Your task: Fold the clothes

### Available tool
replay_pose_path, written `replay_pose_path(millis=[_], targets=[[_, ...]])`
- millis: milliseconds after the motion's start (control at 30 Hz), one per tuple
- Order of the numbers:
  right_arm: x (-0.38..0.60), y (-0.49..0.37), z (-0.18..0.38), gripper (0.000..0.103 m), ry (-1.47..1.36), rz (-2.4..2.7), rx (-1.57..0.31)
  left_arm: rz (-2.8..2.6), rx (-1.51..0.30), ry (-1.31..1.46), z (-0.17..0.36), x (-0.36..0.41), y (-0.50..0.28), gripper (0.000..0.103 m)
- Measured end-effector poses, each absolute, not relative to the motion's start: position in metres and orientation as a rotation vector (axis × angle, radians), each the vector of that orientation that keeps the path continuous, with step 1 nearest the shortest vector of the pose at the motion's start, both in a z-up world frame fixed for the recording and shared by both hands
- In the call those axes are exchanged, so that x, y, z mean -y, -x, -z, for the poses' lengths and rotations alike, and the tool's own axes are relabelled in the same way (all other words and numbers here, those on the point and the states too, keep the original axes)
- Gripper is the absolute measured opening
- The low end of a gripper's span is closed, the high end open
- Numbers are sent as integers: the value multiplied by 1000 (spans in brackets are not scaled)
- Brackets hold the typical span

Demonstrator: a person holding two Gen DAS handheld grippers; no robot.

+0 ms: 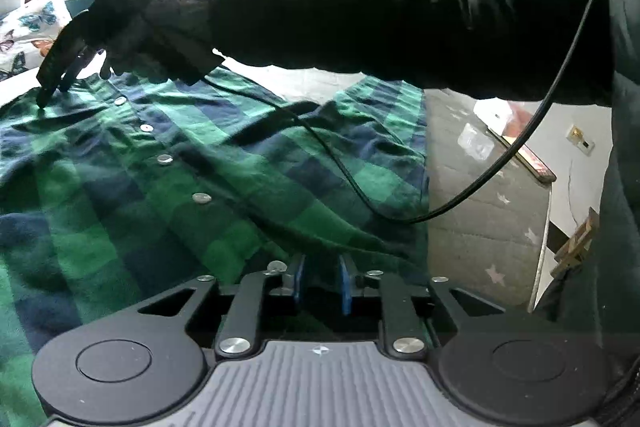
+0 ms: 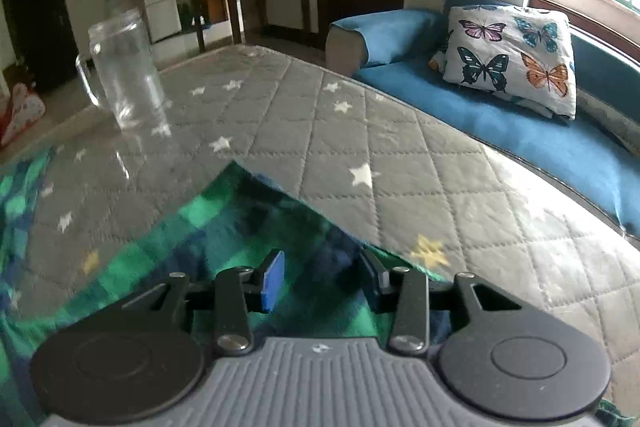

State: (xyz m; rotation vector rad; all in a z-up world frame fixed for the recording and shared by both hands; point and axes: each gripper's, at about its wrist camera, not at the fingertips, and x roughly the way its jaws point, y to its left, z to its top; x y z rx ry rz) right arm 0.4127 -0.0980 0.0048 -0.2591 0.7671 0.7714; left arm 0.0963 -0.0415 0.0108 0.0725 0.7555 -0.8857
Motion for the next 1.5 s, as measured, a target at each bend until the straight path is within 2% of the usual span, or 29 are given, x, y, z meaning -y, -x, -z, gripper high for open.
replay_pose_path(millis=[67, 167, 233, 500, 767, 933, 1033, 1100, 1367, 1433, 1500], targets=[[93, -415, -3, 42, 272, -755, -768, 858, -740, -56, -14, 36, -96, 31], [84, -416, -3, 46, 268, -750, -767, 796, -722, -27, -20, 24, -98, 34], [78, -417, -3, 46, 262, -749, -765, 733, -711, -16, -23, 13, -97, 42], [73, -386, -17, 48, 321, -743, -759, 487, -711, 98, -21, -46, -113, 43], [81, -317, -20, 57, 354, -779, -802, 408, -734, 202, -13, -84, -119, 43], [75, -274, -13, 59, 369, -798, -813, 398, -750, 209, -15, -94, -114, 49], [70, -250, -9, 68, 382, -806, -801, 379, -741, 213, -21, -103, -106, 55], [66, -234, -7, 69, 394, -812, -792, 353, -729, 213, -24, -110, -99, 58], [65, -161, -10, 71, 447, -862, -725, 153, -678, 206, -34, -152, -71, 59], [65, -143, -11, 80, 460, -875, -708, 94, -667, 218, -36, -163, -66, 59], [65, -125, -12, 82, 474, -889, -691, 46, -662, 221, -35, -168, -64, 59]])
